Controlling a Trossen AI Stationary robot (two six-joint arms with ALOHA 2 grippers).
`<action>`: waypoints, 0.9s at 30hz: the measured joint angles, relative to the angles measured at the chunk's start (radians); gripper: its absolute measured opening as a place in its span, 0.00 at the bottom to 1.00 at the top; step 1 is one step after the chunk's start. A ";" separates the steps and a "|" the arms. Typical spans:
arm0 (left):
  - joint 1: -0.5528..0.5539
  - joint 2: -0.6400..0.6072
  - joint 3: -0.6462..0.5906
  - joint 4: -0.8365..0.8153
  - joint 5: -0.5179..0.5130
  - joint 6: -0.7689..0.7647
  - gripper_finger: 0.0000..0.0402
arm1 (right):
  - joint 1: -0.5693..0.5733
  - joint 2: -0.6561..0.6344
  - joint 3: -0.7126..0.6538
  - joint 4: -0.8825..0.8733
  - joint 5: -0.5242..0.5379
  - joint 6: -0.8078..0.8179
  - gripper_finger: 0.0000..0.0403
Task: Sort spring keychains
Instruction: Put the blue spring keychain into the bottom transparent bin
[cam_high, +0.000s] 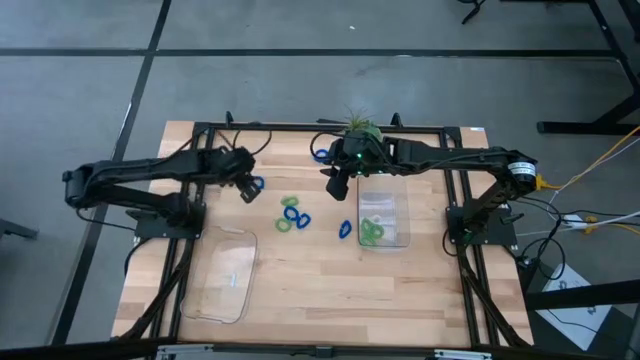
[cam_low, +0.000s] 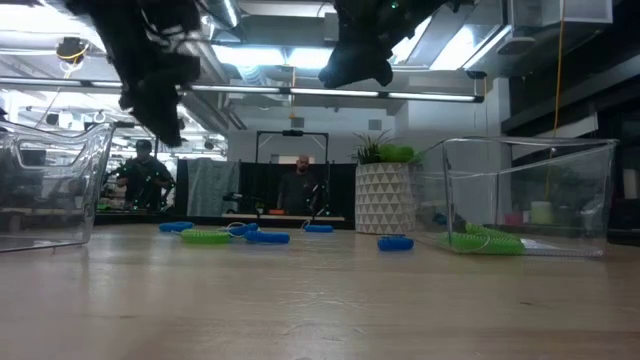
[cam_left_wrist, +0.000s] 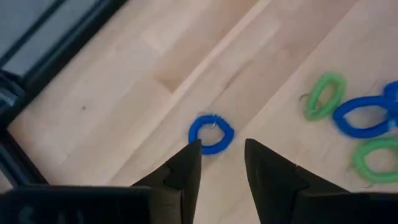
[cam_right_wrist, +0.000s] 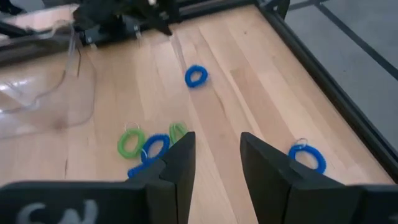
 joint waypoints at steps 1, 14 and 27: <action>0.021 0.020 0.002 0.001 0.014 0.012 0.30 | 0.000 0.000 0.000 0.000 0.000 -0.002 0.31; 0.206 0.242 0.003 0.028 0.130 -0.003 0.46 | -0.004 0.007 0.000 0.001 0.001 -0.051 0.31; 0.261 0.461 0.003 0.127 0.130 0.097 0.57 | -0.029 0.032 0.000 -0.001 0.001 -0.043 0.31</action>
